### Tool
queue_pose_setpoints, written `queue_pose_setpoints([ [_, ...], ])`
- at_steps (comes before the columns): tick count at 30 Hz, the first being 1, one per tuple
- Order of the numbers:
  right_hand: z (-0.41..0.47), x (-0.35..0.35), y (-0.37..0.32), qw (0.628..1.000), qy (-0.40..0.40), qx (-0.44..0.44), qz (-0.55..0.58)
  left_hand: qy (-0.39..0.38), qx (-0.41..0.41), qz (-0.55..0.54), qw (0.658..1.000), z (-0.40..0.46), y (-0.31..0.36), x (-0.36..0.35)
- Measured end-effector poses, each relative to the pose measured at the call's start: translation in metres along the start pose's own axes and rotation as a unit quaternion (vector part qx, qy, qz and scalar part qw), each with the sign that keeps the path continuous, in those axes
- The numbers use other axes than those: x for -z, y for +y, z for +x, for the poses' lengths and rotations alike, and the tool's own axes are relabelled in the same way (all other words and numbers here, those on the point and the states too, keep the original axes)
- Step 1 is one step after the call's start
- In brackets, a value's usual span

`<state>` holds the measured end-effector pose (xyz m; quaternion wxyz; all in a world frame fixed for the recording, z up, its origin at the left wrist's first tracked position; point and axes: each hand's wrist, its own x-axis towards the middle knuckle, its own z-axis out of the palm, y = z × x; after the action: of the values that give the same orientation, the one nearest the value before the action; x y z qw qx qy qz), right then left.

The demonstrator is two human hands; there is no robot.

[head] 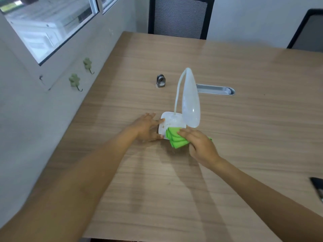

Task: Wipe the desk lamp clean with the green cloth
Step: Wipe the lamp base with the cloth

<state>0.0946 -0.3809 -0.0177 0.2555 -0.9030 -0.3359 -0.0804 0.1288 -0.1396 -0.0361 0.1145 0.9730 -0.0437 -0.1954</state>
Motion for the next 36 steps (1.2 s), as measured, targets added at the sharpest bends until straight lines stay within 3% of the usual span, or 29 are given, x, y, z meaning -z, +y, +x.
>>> queue_pose_setpoints([
  [3, 0.032, -0.006, -0.005, 0.998, 0.045, -0.039, -0.008, 0.004, -0.009, 0.0, 1.0, 0.001, 0.0, -0.001],
  [8, 0.038, -0.025, -0.014, 0.997, -0.047, -0.052, -0.045, 0.008, -0.01, -0.006, 1.0, 0.001, -0.001, -0.001],
  [13, 0.0, -0.016, -0.015, 0.996, -0.072, -0.005, -0.048, 0.008, -0.011, -0.009, 1.0, 0.003, -0.004, -0.004],
  [18, 0.016, 0.0, -0.022, 0.998, 0.021, -0.035, -0.05, 0.006, -0.008, -0.007, 1.0, 0.004, -0.005, -0.004],
  [22, 0.048, -0.019, -0.016, 0.989, -0.07, -0.116, -0.053, 0.009, -0.013, -0.002, 1.0, 0.004, -0.003, -0.004],
  [25, 0.036, -0.027, -0.014, 0.989, -0.109, -0.074, -0.07, 0.003, -0.003, 0.007, 1.0, 0.004, -0.004, -0.004],
  [31, -0.016, -0.008, -0.02, 0.995, -0.087, 0.004, -0.047, 0.001, -0.004, 0.008, 1.0, 0.006, -0.004, -0.003],
  [36, 0.017, 0.006, -0.012, 0.996, 0.054, -0.035, -0.059, -0.004, 0.002, 0.005, 1.0, 0.004, -0.003, -0.002],
])
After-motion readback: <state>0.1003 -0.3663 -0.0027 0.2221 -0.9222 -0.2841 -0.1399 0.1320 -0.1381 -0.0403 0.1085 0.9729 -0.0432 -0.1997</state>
